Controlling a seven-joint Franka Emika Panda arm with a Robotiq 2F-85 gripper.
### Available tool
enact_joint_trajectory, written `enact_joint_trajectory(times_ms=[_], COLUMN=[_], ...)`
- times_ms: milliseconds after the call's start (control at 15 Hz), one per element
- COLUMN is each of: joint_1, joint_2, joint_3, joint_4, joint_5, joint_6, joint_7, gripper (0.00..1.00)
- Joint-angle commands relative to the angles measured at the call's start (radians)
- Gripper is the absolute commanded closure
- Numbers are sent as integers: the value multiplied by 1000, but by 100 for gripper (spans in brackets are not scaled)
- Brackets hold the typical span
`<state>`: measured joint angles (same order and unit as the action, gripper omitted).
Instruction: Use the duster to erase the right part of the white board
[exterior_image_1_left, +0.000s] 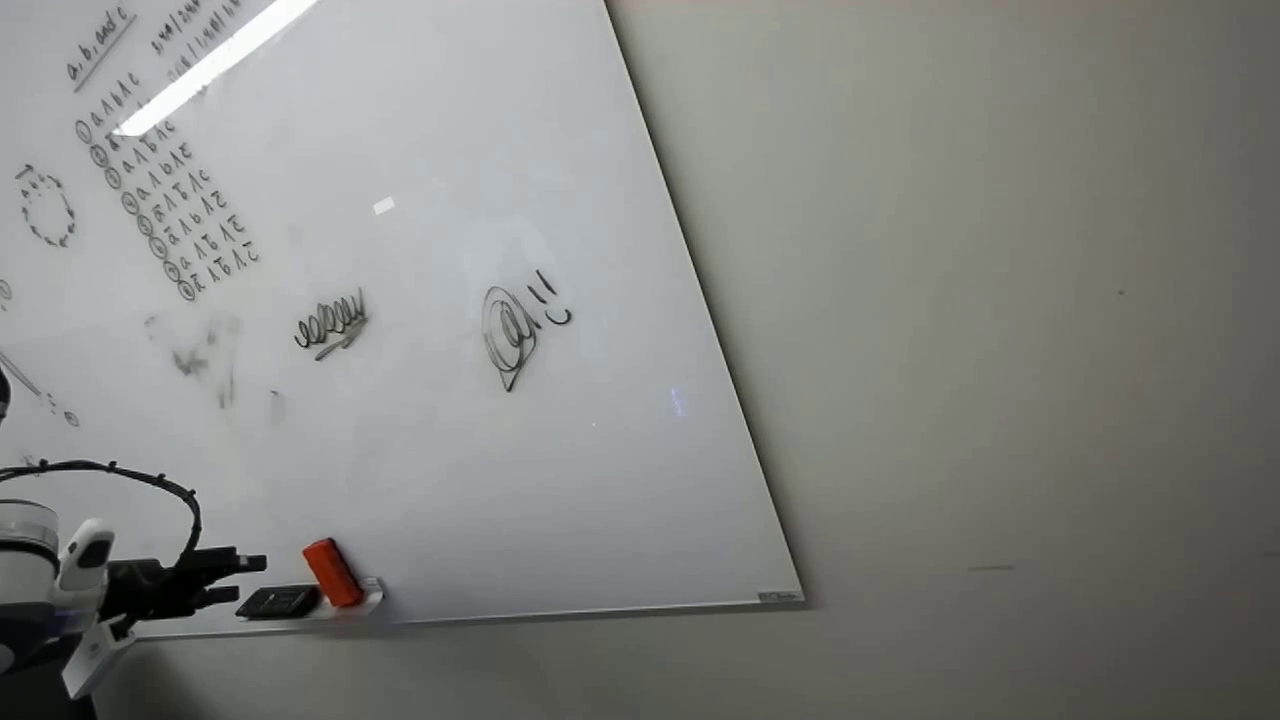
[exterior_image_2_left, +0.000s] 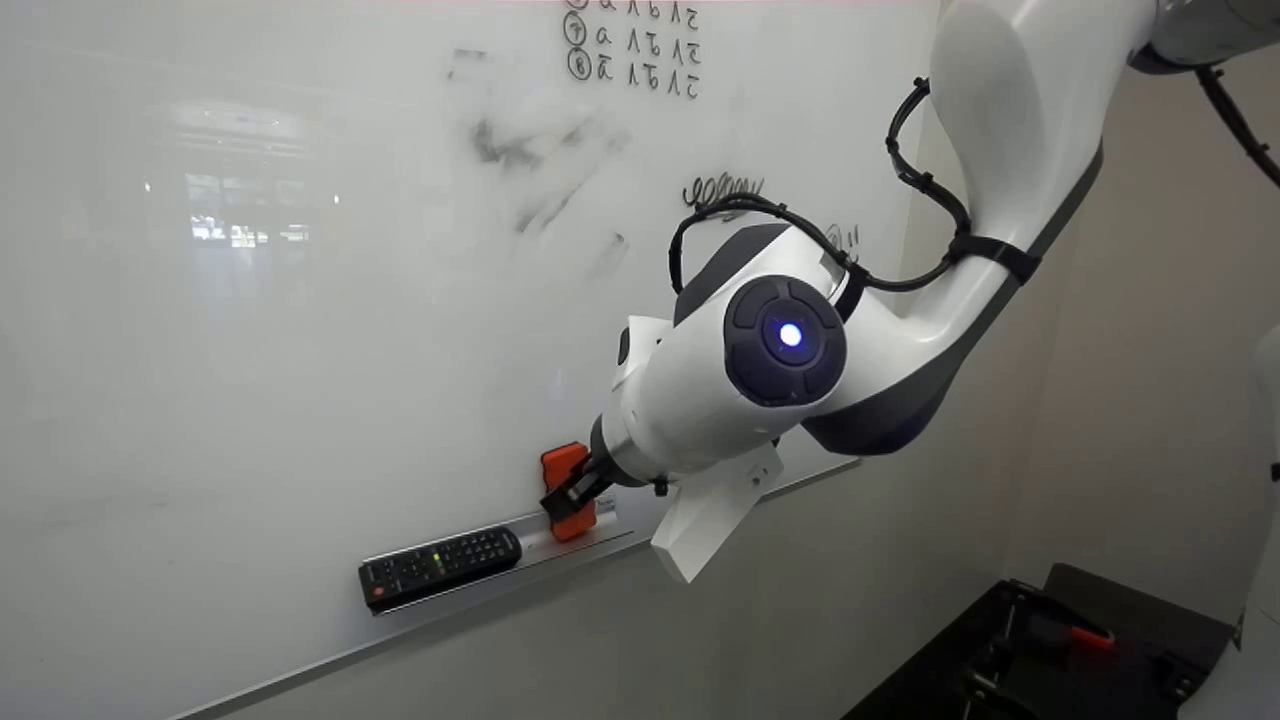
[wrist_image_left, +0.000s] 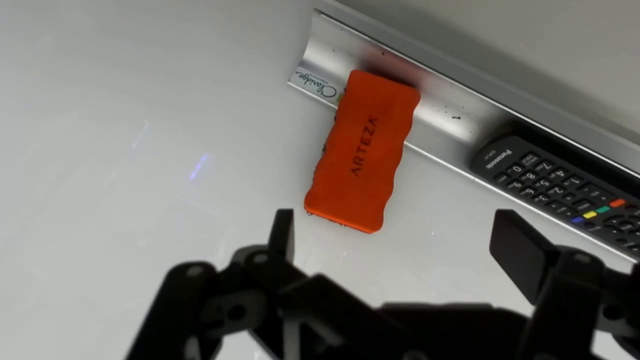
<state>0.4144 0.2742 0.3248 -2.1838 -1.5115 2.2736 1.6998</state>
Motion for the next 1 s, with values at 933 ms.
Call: enact_joint_trajectory(times_ms=[933], joint_1=[-77], joint_2=[75], joint_3=[37], joint_4=[-159], joint_5=[-519], joint_6=[-133], joint_7=[658], gripper=[0])
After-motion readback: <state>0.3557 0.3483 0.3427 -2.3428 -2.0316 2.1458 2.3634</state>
